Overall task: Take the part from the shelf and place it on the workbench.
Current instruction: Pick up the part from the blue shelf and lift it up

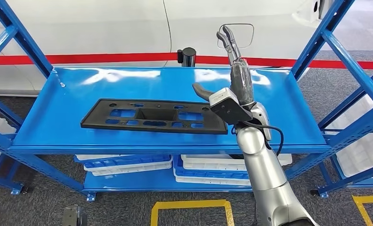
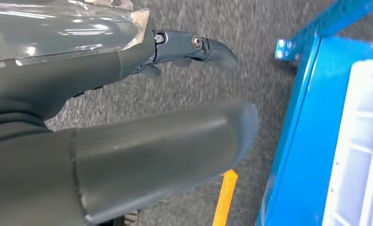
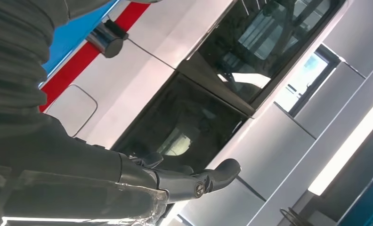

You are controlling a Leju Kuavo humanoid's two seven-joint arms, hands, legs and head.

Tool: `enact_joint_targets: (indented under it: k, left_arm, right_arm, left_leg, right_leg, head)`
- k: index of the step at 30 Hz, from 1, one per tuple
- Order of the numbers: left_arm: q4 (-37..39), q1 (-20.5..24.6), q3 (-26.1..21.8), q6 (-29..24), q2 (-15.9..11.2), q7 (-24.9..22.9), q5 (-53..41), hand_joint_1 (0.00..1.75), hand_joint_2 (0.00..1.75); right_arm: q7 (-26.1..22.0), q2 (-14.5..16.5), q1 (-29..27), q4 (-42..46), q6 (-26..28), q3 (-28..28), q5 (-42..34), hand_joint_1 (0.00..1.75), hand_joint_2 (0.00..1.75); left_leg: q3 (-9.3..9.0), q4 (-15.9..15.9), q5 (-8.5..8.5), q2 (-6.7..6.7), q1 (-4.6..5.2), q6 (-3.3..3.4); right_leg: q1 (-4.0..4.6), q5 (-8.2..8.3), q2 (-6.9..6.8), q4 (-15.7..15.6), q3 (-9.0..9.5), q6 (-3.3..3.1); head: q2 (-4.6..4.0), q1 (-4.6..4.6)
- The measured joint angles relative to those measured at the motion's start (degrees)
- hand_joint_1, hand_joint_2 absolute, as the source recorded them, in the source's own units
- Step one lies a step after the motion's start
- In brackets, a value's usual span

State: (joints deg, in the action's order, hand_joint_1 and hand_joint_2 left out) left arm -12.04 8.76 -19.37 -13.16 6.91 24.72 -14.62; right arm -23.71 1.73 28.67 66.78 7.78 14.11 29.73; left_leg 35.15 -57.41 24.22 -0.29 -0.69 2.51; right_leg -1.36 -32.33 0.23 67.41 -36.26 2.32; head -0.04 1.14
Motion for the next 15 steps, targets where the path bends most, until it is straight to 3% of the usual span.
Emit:
enact_joint_targets:
  k: [2, 3, 4, 6, 8, 10, 15]
  left_arm:
    - [0.0, 0.0, -0.1, 0.0, 0.0, -0.1, -0.1, 0.0, 0.0]
    - [0.0, -0.1, -0.2, 0.0, 0.1, -0.2, -0.2, 0.0, 0.0]
    - [0.0, -0.1, -0.2, 0.0, 0.1, -0.2, -0.3, 0.0, 0.0]
    - [0.0, -0.1, -0.4, -0.1, 0.1, -0.3, -0.4, 0.0, 0.0]
    - [0.0, -0.1, -0.4, -0.3, 0.1, -0.6, -0.7, 0.0, 0.0]
    - [0.0, -0.1, -0.4, -0.5, 0.1, -1.2, -1.1, 0.0, 0.0]
    - [0.0, -0.3, -0.5, -0.7, 0.1, -2.1, -2.3, 0.0, 0.0]
  right_arm:
    - [0.0, -0.1, -0.3, -0.2, 0.0, 0.0, 0.0, 0.0, 1.75]
    - [0.0, -0.1, -0.4, -0.2, 0.0, 0.0, 0.0, 0.0, 1.75]
    - [0.0, -0.1, -0.5, -0.3, 0.0, 0.0, 0.0, 0.0, 1.75]
    - [0.0, -0.2, -0.5, -0.3, 0.0, 0.0, 0.1, 0.0, 1.75]
    - [0.0, -0.1, -0.6, -0.2, 0.2, 0.1, 0.4, 0.0, 1.75]
    - [0.1, -0.1, -1.2, 0.7, 0.5, 0.1, 1.3, 0.0, 1.75]
    - [2.4, -0.4, -5.1, 7.1, 1.4, 0.3, 5.4, 0.0, 1.75]
  left_leg:
    - [-0.35, 0.0, 0.4, -0.13, 0.17, 0.28]
    - [-0.64, 0.0, 0.62, -0.24, 0.21, 0.27]
    - [-1.03, 0.0, 0.86, -0.36, 0.23, 0.18]
    - [-1.83, -0.1, 1.44, -0.54, 0.33, -0.21]
    - [-2.19, -0.3, 2.01, -0.66, 0.59, -0.61]
    - [-2.24, -0.3, 2.27, -0.75, 0.7, -0.45]
    - [-2.64, 0.3, 2.29, -0.66, 0.55, -0.19]
  right_leg:
    - [0.07, -1.24, 0.0, 6.5, -4.43, 0.07]
    - [0.09, -0.49, 0.0, 6.7, -5.21, 0.41]
    - [0.09, 1.2, -0.01, 4.4, -4.73, 0.86]
    - [0.15, 5.52, -0.06, -4.0, -1.52, 1.44]
    - [0.28, 7.9, -0.08, -9.2, 0.87, 0.96]
    - [0.41, 8.23, -0.03, -9.9, 1.33, 0.34]
    - [0.67, 8.02, 0.15, -9.9, 1.32, -0.13]
  head:
    - [0.0, 0.02]
    - [0.0, 0.04]
    - [0.0, 0.05]
    - [0.0, 0.06]
    - [0.0, 0.02]
    - [0.0, 0.0]
    - [0.0, 0.0]
